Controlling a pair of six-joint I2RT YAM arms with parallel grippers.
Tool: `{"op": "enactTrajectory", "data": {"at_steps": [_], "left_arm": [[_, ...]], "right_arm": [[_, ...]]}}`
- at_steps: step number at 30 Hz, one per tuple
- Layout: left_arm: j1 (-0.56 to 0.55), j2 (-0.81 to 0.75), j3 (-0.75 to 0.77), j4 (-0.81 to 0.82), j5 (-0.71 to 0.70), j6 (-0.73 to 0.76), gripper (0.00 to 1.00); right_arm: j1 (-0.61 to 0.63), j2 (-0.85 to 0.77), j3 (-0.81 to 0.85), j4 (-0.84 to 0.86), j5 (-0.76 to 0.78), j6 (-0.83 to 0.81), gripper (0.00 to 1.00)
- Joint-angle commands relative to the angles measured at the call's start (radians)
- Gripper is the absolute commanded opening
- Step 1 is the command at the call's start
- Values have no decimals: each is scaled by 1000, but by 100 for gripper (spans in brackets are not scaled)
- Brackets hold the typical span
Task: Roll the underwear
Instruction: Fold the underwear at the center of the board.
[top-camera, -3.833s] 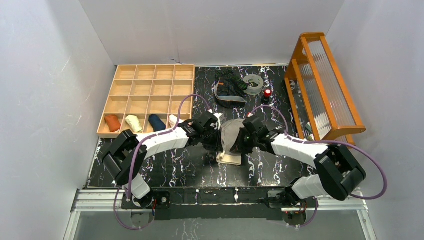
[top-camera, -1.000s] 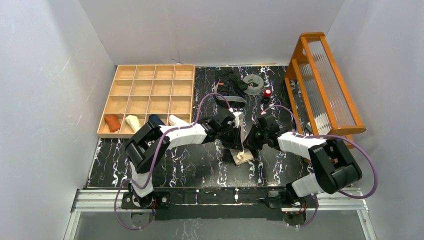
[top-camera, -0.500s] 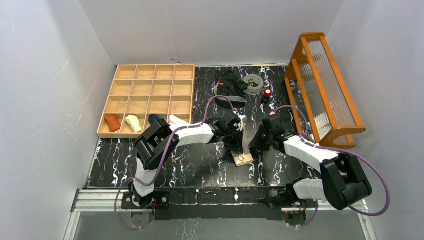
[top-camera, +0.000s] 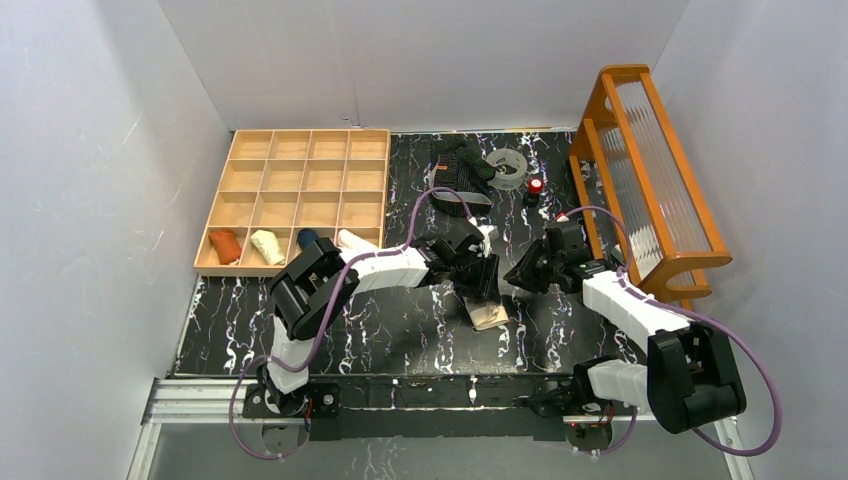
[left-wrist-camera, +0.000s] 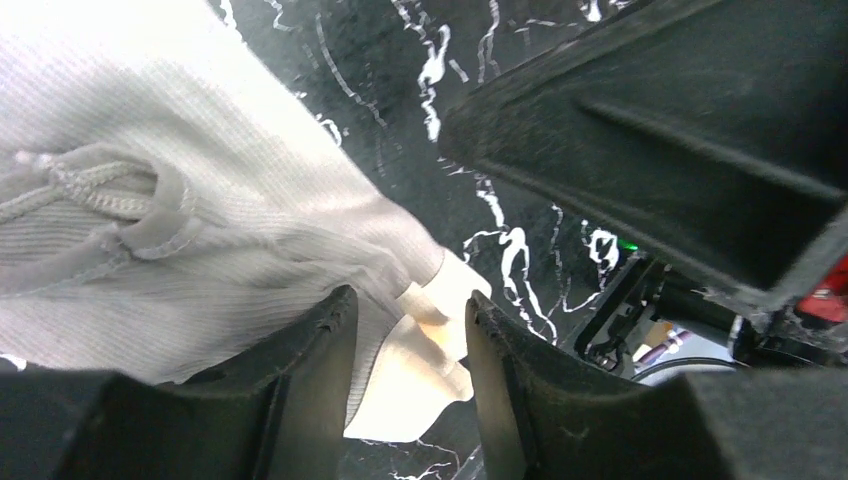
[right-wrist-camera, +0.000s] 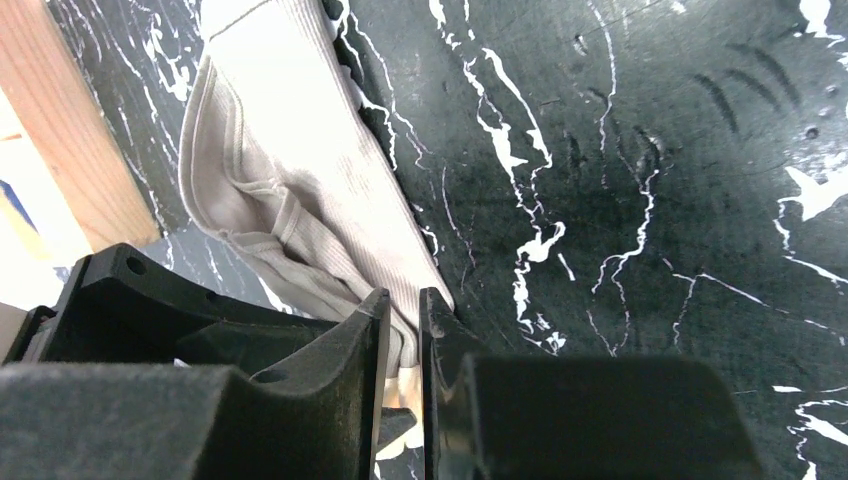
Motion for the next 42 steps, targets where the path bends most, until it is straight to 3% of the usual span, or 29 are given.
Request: {"op": "enactTrajectory", "data": {"at_steps": [1,5,10,23,25,29,31,33,38,42], "left_arm": [[-1,-80,-15,79,30,-21,43],[4,-119,-35,155,62,-55,48],[9,-193,-37,125,34,-38,49],[77,-494,-259,-86,-321,-39,53],[86,-514,-303,-70,-351,-59,53],[93,-518,-317,-65,-347,-63,54],[94,-518,-327,-56,-340,-65,54],[96,-513,-361,-3,-317,-82,55],[96,-501,-377,49,-287,-92,55],[96,-485,-378,65,-261,-92,55]], "right_arm": [[-17,8,45,4,-107,-18,25],[-27,28,51,2,-143,-31,25],[-31,42,54,48,-233,-39,25],[12,237,153,210,-570,-134,19],[76,323,220,221,-566,-125,19],[86,434,275,175,-439,-181,18],[77,438,272,59,-231,-231,17],[46,469,241,47,-136,-245,16],[36,487,236,47,-111,-280,16],[36,440,259,42,-219,-302,24]]}}
